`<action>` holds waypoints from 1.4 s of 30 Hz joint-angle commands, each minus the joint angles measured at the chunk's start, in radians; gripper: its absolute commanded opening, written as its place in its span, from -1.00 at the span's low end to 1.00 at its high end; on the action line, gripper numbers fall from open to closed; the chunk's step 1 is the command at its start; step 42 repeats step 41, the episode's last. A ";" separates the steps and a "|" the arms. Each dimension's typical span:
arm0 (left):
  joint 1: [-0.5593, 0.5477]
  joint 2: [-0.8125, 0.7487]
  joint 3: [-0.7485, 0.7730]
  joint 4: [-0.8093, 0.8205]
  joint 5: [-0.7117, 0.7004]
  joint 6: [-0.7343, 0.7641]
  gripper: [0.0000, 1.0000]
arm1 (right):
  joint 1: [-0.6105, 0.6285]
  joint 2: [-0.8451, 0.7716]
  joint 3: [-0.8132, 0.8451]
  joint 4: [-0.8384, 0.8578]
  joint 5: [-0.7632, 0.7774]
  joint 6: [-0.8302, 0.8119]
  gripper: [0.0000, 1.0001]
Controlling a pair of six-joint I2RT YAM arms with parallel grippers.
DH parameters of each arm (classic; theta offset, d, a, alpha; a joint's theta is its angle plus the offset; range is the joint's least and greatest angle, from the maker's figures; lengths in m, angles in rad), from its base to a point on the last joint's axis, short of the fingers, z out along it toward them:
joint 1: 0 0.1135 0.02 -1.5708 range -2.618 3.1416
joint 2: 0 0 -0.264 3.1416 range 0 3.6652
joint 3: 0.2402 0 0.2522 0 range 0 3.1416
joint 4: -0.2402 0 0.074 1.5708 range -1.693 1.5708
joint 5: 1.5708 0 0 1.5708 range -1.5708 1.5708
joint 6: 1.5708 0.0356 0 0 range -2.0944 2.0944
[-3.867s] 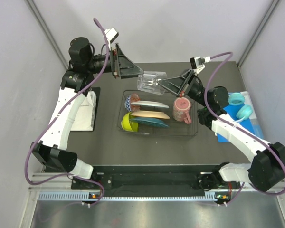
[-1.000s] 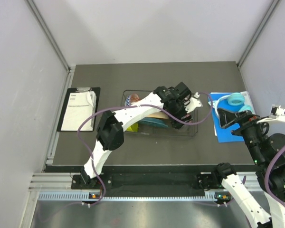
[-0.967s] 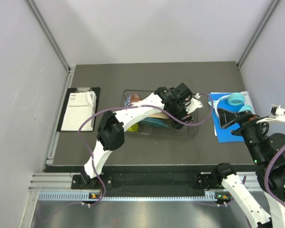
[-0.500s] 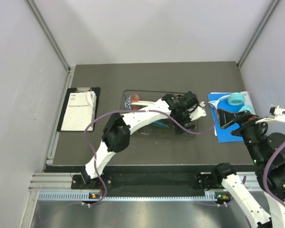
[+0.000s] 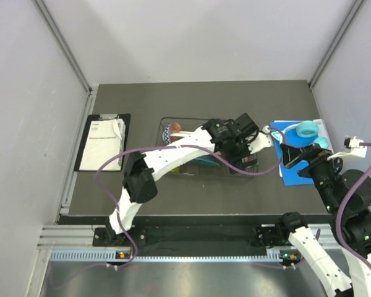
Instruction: Load the mixed dishes into the dish rack
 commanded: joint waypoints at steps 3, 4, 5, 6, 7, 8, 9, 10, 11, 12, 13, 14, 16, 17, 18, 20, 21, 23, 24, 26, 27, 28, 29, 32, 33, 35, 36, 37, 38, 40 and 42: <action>-0.016 -0.231 0.071 -0.073 -0.023 -0.012 0.98 | -0.005 0.104 -0.015 -0.044 0.023 -0.050 0.99; -0.016 -0.257 0.067 -0.062 -0.055 -0.015 0.98 | -0.004 0.115 -0.012 -0.039 0.032 -0.066 0.99; -0.013 -0.317 0.060 -0.052 -0.130 -0.012 0.98 | -0.004 0.126 -0.009 -0.036 0.032 -0.072 1.00; -0.009 -0.352 0.032 -0.020 -0.173 -0.007 0.98 | -0.005 0.144 0.001 -0.030 0.027 -0.086 0.99; 0.007 -0.428 0.010 0.004 -0.210 -0.009 0.98 | -0.005 0.157 0.005 -0.027 0.015 -0.092 0.99; 0.024 -0.469 -0.014 0.019 -0.253 -0.010 0.98 | -0.005 0.184 0.011 -0.023 0.004 -0.107 0.99; 0.043 -0.507 -0.059 0.042 -0.269 -0.016 0.98 | -0.005 0.199 0.024 -0.021 -0.011 -0.125 1.00; 0.106 -0.579 -0.082 0.048 -0.284 -0.025 0.98 | -0.005 0.215 0.030 -0.013 -0.037 -0.130 0.99; 0.148 -0.617 -0.137 0.057 -0.316 -0.056 0.98 | -0.004 0.245 0.037 -0.010 -0.051 -0.133 0.99; 0.197 -0.663 -0.183 0.082 -0.326 -0.074 0.98 | -0.005 0.261 0.053 -0.009 -0.065 -0.139 0.99; 0.296 -0.772 -0.240 0.159 -0.324 -0.079 0.98 | -0.004 0.276 0.060 -0.004 -0.092 -0.147 0.99; 0.327 -0.838 -0.384 0.206 -0.327 -0.037 0.98 | -0.005 0.299 0.070 0.000 -0.109 -0.155 0.99; 0.346 -1.028 -0.540 0.348 -0.431 0.017 0.98 | -0.005 0.310 0.085 0.011 -0.140 -0.164 0.99; 0.347 -1.081 -0.644 0.367 -0.454 0.040 0.98 | -0.005 0.315 0.087 0.028 -0.149 -0.165 0.99; 0.347 -1.124 -0.677 0.379 -0.517 0.027 0.98 | -0.005 0.315 0.085 0.039 -0.163 -0.167 0.99; 0.349 -1.205 -0.740 0.360 -0.559 -0.028 0.98 | -0.005 0.307 0.071 0.072 -0.183 -0.167 0.99; 0.352 -1.227 -0.760 0.355 -0.574 -0.047 0.98 | -0.005 0.305 0.067 0.082 -0.201 -0.164 0.99; 0.415 -1.288 -0.829 0.343 -0.541 -0.096 0.98 | -0.005 0.310 0.065 0.091 -0.198 -0.165 0.99; 0.447 -1.314 -0.849 0.343 -0.527 -0.110 0.98 | -0.004 0.313 0.068 0.093 -0.232 -0.168 0.99; 0.461 -1.326 -0.891 0.338 -0.510 -0.130 0.98 | -0.005 0.318 0.083 0.087 -0.233 -0.181 0.99; 0.473 -1.331 -0.898 0.346 -0.505 -0.136 0.98 | -0.005 0.319 0.090 0.080 -0.230 -0.184 0.99; 0.481 -1.333 -0.907 0.353 -0.492 -0.140 0.98 | -0.004 0.322 0.099 0.076 -0.230 -0.188 0.99; 0.487 -1.333 -0.911 0.360 -0.485 -0.150 0.98 | -0.004 0.321 0.109 0.073 -0.229 -0.195 0.99; 0.493 -1.319 -0.918 0.370 -0.476 -0.156 0.98 | -0.004 0.315 0.111 0.071 -0.232 -0.195 0.99; 0.493 -1.316 -0.923 0.381 -0.476 -0.160 0.98 | -0.004 0.309 0.108 0.074 -0.230 -0.195 0.99; 0.496 -1.314 -0.924 0.383 -0.464 -0.177 0.98 | -0.004 0.301 0.096 0.077 -0.230 -0.190 0.99; 0.499 -1.313 -0.924 0.378 -0.456 -0.180 0.98 | -0.004 0.298 0.091 0.079 -0.233 -0.190 0.99; 0.499 -1.311 -0.924 0.375 -0.452 -0.189 0.98 | -0.004 0.299 0.087 0.076 -0.233 -0.190 1.00; 0.501 -1.308 -0.923 0.375 -0.449 -0.191 0.98 | -0.004 0.301 0.081 0.076 -0.235 -0.191 0.99; 0.502 -1.305 -0.923 0.376 -0.447 -0.191 0.98 | -0.005 0.293 0.074 0.082 -0.235 -0.195 0.99; 0.504 -1.307 -0.920 0.378 -0.448 -0.193 0.98 | -0.005 0.293 0.070 0.085 -0.233 -0.195 1.00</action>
